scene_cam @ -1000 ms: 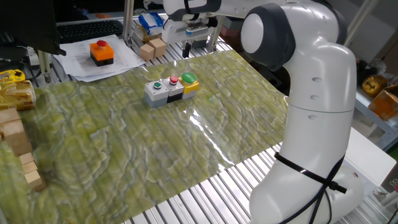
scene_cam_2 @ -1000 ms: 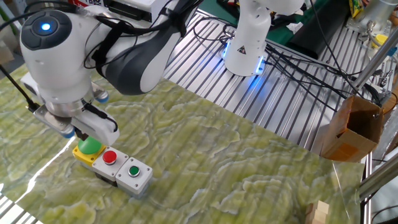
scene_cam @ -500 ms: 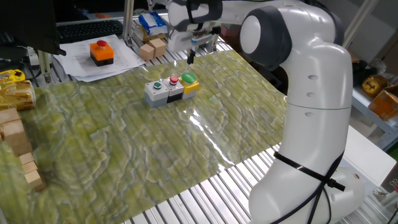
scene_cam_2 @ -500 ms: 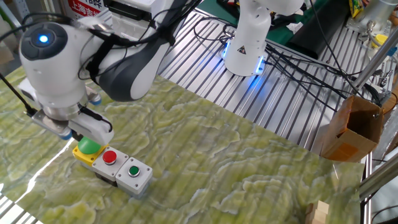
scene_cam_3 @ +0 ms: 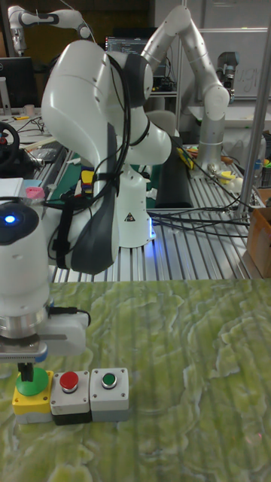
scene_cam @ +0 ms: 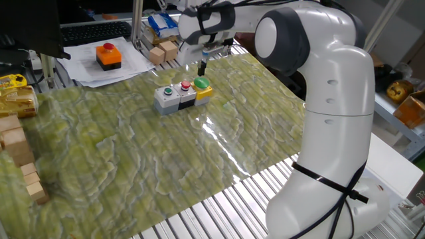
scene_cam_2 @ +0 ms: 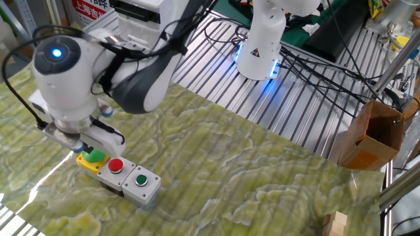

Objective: Press three buttons from left to right in sequence

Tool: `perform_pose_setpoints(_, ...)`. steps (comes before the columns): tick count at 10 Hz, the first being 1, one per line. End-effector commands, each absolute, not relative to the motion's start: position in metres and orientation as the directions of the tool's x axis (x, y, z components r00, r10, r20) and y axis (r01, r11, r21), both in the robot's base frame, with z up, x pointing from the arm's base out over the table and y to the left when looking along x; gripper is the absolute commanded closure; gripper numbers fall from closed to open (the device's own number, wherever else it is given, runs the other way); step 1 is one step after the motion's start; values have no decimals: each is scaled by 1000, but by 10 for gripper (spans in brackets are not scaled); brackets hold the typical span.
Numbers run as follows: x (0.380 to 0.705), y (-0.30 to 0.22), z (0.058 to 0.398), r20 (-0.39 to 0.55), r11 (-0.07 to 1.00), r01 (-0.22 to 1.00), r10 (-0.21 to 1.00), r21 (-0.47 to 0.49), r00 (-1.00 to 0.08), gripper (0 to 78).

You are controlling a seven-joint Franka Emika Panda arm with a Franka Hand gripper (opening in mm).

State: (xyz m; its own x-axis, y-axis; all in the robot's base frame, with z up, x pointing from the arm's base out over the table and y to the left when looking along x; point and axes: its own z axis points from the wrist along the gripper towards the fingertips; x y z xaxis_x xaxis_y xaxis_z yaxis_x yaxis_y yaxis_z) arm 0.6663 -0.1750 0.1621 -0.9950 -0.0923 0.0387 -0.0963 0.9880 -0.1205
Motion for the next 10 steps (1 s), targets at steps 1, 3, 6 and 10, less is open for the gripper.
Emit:
perform_pose_setpoints(1, 663, -171, 153, 27, 987, -99, -97, -127, -995, 776)
perform_pose_setpoints(3, 663, -175, 145, 30, 985, -118, -115, -128, -993, 776)
perform_pose_setpoints(6, 666, -181, 114, -8, 984, -130, -132, -121, -991, 776)
perform_pose_setpoints(10, 664, -181, 126, -4, 987, -109, -111, -118, -994, 776)
